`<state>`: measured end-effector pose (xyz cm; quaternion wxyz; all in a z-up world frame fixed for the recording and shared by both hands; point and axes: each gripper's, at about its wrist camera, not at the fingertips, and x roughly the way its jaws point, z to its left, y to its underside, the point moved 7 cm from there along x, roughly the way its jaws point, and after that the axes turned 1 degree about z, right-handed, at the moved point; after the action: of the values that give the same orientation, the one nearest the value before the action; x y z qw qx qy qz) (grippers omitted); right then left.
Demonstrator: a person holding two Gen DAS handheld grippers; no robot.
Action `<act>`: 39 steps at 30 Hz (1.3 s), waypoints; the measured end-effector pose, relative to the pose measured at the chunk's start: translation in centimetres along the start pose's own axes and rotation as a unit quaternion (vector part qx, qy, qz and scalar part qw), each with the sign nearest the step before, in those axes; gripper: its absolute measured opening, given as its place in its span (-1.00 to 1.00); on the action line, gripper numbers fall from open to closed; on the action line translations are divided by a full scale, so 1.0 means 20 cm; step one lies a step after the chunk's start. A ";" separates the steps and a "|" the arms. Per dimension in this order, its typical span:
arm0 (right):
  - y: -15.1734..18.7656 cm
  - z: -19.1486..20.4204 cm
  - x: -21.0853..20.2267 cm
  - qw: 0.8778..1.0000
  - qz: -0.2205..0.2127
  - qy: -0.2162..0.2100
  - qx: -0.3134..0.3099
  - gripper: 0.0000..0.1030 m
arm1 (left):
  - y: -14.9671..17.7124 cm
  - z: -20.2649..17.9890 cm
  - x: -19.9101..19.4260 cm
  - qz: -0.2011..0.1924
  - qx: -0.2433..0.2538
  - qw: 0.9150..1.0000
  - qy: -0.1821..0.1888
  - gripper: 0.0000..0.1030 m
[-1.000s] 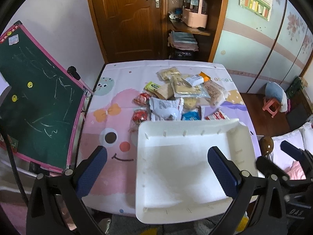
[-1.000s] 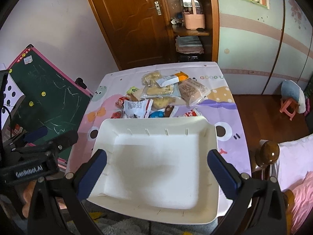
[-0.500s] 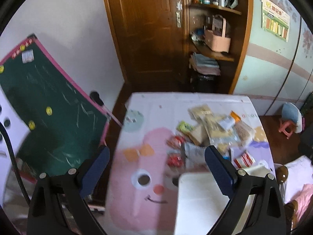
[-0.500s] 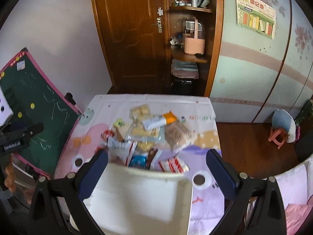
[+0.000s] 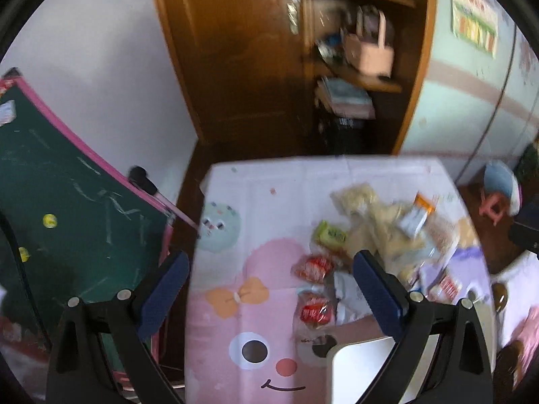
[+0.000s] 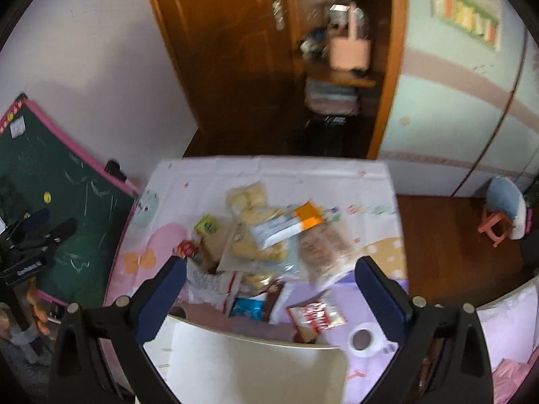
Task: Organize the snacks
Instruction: 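Grasp a red date snack bag with the left tool while the right grasps a white paper snack bag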
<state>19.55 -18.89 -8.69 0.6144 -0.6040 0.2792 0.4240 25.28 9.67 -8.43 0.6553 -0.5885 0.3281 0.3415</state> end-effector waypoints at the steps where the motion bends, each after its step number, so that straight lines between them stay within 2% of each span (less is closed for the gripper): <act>1: 0.03 0.04 0.09 1.000 0.013 -0.004 -0.007 0.95 | 0.04 -0.03 0.07 0.011 0.012 1.000 0.003 0.90; 5: 0.16 0.19 0.43 0.997 0.074 -0.021 -0.012 0.89 | 0.22 -0.12 0.38 0.071 0.045 0.996 0.027 0.90; 8: 0.25 0.26 0.65 0.992 0.121 -0.029 -0.005 0.71 | 0.34 -0.16 0.54 0.099 0.046 0.993 0.036 0.90; 11: 0.32 0.31 0.82 0.987 0.157 -0.031 0.008 0.70 | 0.43 -0.16 0.69 0.128 0.034 0.990 0.039 0.90; 15: 0.35 0.38 0.95 0.983 0.181 -0.028 0.009 0.70 | 0.50 -0.14 0.82 0.162 0.014 0.985 0.051 0.90; 20: 0.37 0.44 1.09 0.979 0.202 -0.008 0.008 0.70 | 0.57 -0.12 0.90 0.178 0.003 0.982 0.062 0.90; 24: 0.38 0.44 1.11 0.979 0.203 -0.024 0.024 0.69 | 0.57 -0.14 0.92 0.181 -0.007 0.980 0.077 0.89; 25: 0.38 0.43 1.11 0.978 0.204 -0.037 0.032 0.56 | 0.57 -0.14 0.92 0.182 -0.007 0.980 0.079 0.90; 26: 0.39 0.43 1.11 0.976 0.207 -0.052 0.039 0.33 | 0.57 -0.15 0.93 0.184 -0.008 0.979 0.083 0.90; 28: 0.39 0.39 1.09 0.975 0.207 -0.062 0.053 0.23 | 0.58 -0.17 0.93 0.190 -0.011 0.977 0.092 0.90; 30: 0.39 0.35 1.06 0.977 0.202 -0.052 0.054 0.19 | 0.58 -0.19 0.95 0.197 -0.010 0.976 0.097 0.89; 36: 0.38 0.28 1.02 0.977 0.192 -0.063 0.070 0.15 | 0.62 -0.26 1.00 0.225 -0.009 0.969 0.101 0.89; 37: 0.37 0.28 1.01 0.978 0.187 -0.063 0.068 0.15 | 0.62 -0.26 1.01 0.228 -0.010 0.968 0.103 0.86; 39: 0.36 0.28 0.97 0.979 0.179 -0.070 0.064 0.14 | 0.62 -0.29 1.02 0.234 -0.016 0.965 0.114 0.57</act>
<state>21.85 -10.49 -28.35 0.5838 -0.4728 0.3658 0.5494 26.05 6.10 -32.76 0.5060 -0.5406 0.5236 0.4215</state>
